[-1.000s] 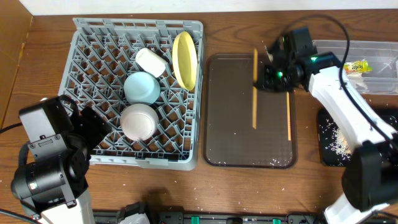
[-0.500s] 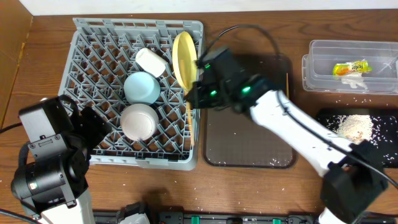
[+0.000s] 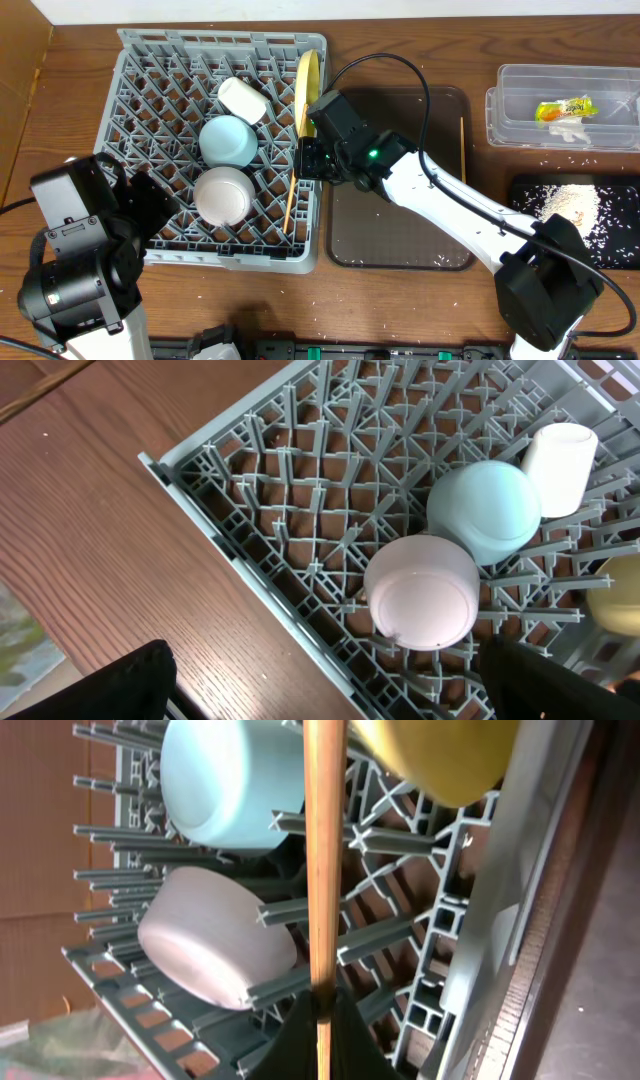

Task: Sort waste into correct bins and load items into the dishwasher
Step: 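Carry the chopstick left and insert it upright into the rack, then release the chopstick and reach the right gripper to the second chopstick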

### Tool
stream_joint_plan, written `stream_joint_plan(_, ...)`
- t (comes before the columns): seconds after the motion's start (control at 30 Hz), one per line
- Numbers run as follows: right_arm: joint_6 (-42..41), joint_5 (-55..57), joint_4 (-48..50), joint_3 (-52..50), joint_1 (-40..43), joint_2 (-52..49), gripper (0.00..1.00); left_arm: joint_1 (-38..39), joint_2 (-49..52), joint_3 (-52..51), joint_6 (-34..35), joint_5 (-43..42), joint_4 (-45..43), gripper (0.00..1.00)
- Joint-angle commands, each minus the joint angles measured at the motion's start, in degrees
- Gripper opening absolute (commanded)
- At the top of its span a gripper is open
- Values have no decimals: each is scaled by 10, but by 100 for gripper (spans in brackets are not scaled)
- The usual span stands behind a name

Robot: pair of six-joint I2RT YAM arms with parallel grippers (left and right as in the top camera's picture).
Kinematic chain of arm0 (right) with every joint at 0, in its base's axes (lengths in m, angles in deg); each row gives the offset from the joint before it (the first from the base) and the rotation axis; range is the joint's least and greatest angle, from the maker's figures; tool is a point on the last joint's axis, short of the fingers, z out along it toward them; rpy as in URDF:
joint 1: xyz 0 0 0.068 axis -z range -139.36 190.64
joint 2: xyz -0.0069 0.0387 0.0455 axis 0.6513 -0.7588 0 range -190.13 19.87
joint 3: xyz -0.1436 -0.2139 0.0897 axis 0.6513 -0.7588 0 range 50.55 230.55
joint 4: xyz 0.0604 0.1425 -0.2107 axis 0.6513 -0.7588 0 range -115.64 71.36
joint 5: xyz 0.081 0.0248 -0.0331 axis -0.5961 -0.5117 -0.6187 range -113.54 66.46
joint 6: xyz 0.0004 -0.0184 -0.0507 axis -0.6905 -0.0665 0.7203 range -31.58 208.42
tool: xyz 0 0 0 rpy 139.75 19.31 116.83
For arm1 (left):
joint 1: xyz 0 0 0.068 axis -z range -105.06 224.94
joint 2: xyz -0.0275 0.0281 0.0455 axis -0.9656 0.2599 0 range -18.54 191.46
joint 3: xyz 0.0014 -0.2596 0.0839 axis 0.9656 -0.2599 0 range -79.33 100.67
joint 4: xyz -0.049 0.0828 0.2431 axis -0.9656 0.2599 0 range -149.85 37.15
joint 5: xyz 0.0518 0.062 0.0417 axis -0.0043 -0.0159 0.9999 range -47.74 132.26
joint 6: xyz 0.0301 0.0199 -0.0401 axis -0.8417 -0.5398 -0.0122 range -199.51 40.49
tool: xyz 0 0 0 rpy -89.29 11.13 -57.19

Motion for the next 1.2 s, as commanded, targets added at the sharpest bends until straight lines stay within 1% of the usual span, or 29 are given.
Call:
stream_joint_plan(0.0, -17, 28, 2, 0, -15, -3, 1, -2, 1, 6, 7, 7, 1, 98)
stream_joint_plan(0.3, -11, 40, 2, 0, -26, -3, 2, -2, 1, 6, 7, 7, 1, 98)
stream_joint_plan(0.4, -6, 39, 2, 0, -26, -3, 8, -2, 1, 6, 7, 7, 1, 98)
stream_joint_plan(0.43, -2, 39, 2, 0, -25, -3, 14, -2, 1, 6, 7, 7, 1, 98)
stream_joint_plan(0.47, -2, 39, 0, 0, -24, -3, 16, -2, 1, 6, 7, 7, 1, 98)
stream_joint_plan(0.53, 5, 34, -1, 0, -24, -3, 16, -2, 1, 6, 7, 7, 1, 98)
stream_joint_plan(0.63, 37, 28, -4, 3, -23, 0, 15, -2, 1, 6, 7, 7, 1, 98)
stream_joint_plan(0.7, 56, 29, -24, 11, -17, 11, 17, -2, 1, 6, 7, 7, 1, 98)
stream_joint_plan(0.83, 107, 42, -118, 51, 31, 57, 24, -2, 1, 6, 7, 7, 1, 98)
stream_joint_plan(0.87, 116, 48, -140, 59, 44, 68, 29, -2, 1, 6, 7, 7, 1, 98)
stream_joint_plan(0.93, 142, 57, -181, 71, 77, 92, 54, -2, 1, 6, 7, 7, 1, 98)
stream_joint_plan(0.97, 153, 59, -199, 73, 93, 103, 62, -2, 1, 6, 7, 7, 1, 98)
stream_joint_plan(1.03, 166, 69, -241, 73, 131, 121, 73, -2, 1, 6, 7, 7, 1, 98)
stream_joint_plan(1.07, 166, 86, -269, 73, 151, 125, 76, -2, 1, 6, 7, 7, 1, 98)
stream_joint_plan(1.17, 181, 141, -339, 66, 199, 123, 77, -2, 1, 6, 7, 7, 1, 98)
